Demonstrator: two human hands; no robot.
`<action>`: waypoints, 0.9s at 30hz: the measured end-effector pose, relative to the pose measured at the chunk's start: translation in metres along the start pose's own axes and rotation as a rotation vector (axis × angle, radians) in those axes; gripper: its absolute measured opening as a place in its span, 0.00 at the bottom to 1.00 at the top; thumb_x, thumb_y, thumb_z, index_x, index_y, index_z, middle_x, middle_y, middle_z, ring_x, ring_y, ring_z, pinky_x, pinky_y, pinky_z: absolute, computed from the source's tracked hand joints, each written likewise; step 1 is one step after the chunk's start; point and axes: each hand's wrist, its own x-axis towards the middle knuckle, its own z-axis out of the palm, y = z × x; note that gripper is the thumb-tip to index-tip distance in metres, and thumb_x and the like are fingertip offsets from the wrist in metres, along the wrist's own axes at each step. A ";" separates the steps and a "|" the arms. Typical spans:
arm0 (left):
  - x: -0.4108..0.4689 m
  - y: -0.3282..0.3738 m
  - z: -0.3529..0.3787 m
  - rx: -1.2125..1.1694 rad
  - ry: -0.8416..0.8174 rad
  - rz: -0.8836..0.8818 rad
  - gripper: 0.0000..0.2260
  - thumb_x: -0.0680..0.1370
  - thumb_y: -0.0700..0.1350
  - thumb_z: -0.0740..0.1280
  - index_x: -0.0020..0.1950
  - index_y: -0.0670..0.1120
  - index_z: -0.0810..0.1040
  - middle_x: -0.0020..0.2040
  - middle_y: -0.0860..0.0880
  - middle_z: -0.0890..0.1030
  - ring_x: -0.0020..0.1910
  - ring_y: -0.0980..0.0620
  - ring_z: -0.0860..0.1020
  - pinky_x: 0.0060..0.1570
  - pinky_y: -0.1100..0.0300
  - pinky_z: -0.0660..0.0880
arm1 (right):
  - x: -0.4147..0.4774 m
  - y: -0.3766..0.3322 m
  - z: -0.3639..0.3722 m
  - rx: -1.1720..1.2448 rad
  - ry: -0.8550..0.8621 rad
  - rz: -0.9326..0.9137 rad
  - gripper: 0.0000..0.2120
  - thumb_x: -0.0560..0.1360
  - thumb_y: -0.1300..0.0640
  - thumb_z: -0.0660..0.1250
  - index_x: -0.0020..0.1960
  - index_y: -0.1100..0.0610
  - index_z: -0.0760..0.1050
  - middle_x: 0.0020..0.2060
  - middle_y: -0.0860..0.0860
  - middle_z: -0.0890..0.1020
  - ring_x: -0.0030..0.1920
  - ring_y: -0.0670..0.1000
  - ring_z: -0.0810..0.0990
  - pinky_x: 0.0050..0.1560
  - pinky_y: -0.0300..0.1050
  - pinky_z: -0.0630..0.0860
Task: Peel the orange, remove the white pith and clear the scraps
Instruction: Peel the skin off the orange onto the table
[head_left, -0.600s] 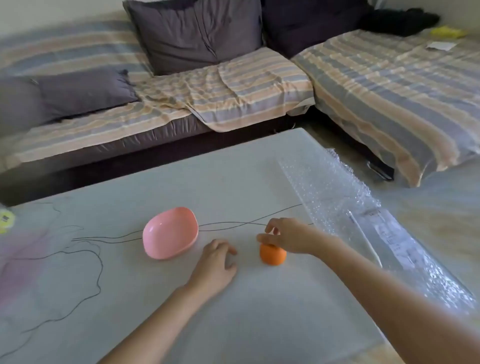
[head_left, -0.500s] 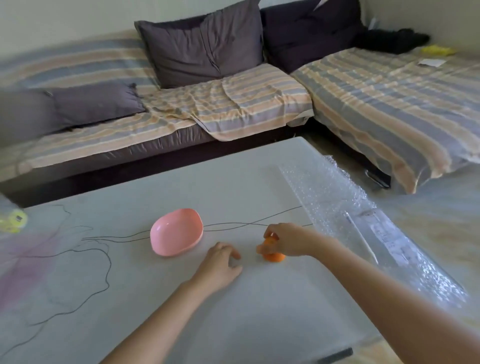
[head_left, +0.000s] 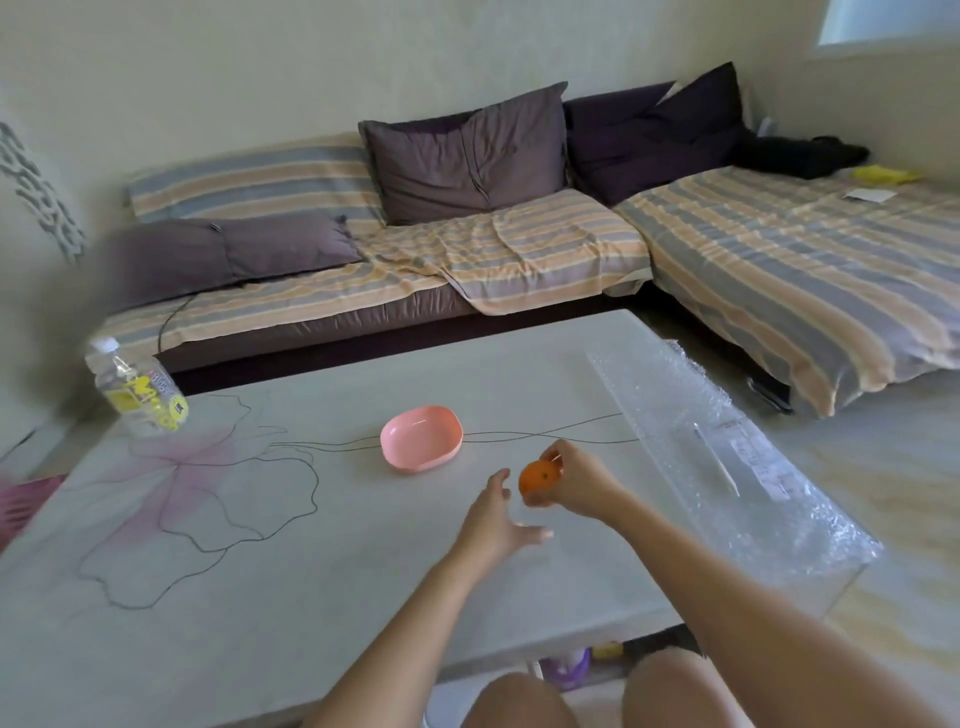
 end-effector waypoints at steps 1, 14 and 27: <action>-0.007 0.003 0.001 -0.019 0.040 0.035 0.45 0.67 0.48 0.78 0.76 0.48 0.54 0.69 0.46 0.70 0.58 0.49 0.77 0.61 0.57 0.71 | -0.007 -0.007 0.001 0.028 0.006 -0.037 0.27 0.64 0.51 0.77 0.59 0.54 0.69 0.50 0.49 0.76 0.46 0.49 0.75 0.39 0.39 0.72; -0.098 0.004 -0.025 0.142 0.438 0.329 0.23 0.69 0.41 0.70 0.62 0.50 0.68 0.50 0.53 0.79 0.45 0.50 0.78 0.38 0.64 0.73 | -0.094 -0.053 -0.002 0.105 -0.096 -0.388 0.15 0.69 0.53 0.74 0.55 0.51 0.78 0.50 0.44 0.82 0.49 0.42 0.80 0.52 0.40 0.78; -0.124 -0.032 -0.048 0.375 0.502 0.260 0.22 0.70 0.50 0.73 0.53 0.43 0.65 0.41 0.49 0.78 0.40 0.43 0.79 0.31 0.57 0.64 | -0.105 -0.069 0.067 -0.036 -0.014 -0.524 0.12 0.68 0.57 0.66 0.51 0.58 0.74 0.41 0.53 0.82 0.42 0.54 0.79 0.42 0.52 0.78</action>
